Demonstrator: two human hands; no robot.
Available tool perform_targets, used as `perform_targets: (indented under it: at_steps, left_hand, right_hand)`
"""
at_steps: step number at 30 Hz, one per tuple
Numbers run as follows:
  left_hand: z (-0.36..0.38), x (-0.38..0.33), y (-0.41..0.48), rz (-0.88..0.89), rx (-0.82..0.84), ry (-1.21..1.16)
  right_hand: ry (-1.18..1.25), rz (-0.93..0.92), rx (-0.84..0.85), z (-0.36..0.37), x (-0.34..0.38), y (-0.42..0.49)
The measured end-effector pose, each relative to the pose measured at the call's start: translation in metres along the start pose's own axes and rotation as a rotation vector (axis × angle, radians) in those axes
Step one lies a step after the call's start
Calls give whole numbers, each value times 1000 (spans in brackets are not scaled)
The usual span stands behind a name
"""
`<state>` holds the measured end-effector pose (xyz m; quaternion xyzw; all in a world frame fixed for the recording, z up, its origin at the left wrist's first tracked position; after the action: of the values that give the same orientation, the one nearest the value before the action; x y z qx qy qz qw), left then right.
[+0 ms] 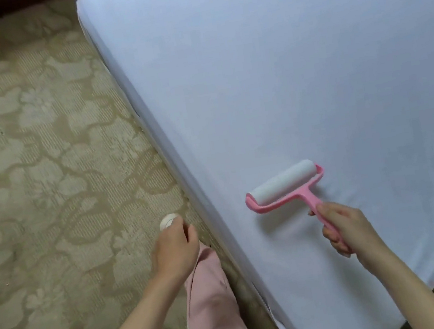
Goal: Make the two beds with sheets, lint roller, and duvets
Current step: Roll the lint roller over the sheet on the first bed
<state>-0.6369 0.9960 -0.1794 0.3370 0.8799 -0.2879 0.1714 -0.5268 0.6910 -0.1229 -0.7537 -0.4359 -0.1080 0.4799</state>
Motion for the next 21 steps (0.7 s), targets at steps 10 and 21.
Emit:
perform_targets:
  at_steps: [10,21]
  left_hand:
    - [-71,-36,183,42,-14,36]
    - [-151,-134,405,172,-45,153]
  right_hand:
    - [3,-22,-19,144,170,116]
    - [29,-117,18,260,449,269]
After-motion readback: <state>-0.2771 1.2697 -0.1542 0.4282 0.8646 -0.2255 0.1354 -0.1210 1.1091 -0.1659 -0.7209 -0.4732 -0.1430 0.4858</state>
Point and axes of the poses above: each hand's wrist, its own y-axis towards the middle knuckle, its own z-axis out of the palm, x = y × z, the point moved 8 cm from there along y, towards the middle knuckle, and after that the axes turned 10 degrees about -x, right-handed, at the moved point
